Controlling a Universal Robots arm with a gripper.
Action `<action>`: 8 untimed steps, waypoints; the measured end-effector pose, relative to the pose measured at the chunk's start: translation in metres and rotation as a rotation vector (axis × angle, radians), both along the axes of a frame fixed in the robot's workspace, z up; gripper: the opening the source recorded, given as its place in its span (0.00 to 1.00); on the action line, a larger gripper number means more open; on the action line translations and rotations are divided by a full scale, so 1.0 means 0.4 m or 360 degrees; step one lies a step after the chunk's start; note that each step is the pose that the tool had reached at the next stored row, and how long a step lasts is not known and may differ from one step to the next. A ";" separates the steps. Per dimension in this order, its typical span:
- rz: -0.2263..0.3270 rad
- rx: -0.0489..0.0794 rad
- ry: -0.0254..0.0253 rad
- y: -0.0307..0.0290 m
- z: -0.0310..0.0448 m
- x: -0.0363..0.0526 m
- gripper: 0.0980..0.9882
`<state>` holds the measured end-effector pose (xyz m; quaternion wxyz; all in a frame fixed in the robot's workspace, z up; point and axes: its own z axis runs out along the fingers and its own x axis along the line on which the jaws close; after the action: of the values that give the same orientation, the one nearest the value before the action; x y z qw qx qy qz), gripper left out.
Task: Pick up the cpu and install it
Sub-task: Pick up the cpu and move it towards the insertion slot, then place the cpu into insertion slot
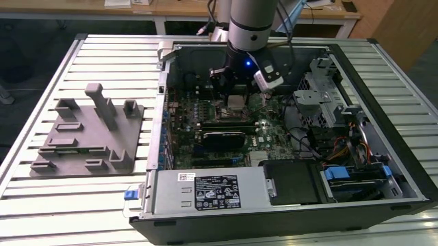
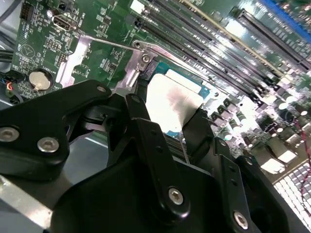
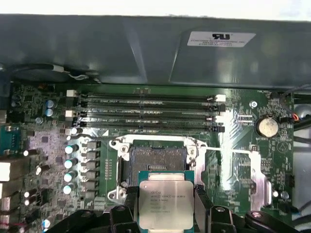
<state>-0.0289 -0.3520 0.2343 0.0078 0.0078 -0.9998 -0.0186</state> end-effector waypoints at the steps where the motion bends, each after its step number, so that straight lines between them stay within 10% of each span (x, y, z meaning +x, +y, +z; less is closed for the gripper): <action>1: 0.0001 0.0000 0.00001 0.002 -0.003 0.001 0.50; 8: 0.0001 0.0000 0.00002 0.005 -0.012 0.001 0.50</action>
<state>-0.0283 -0.3501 0.2297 0.0079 0.0080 -0.9998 -0.0185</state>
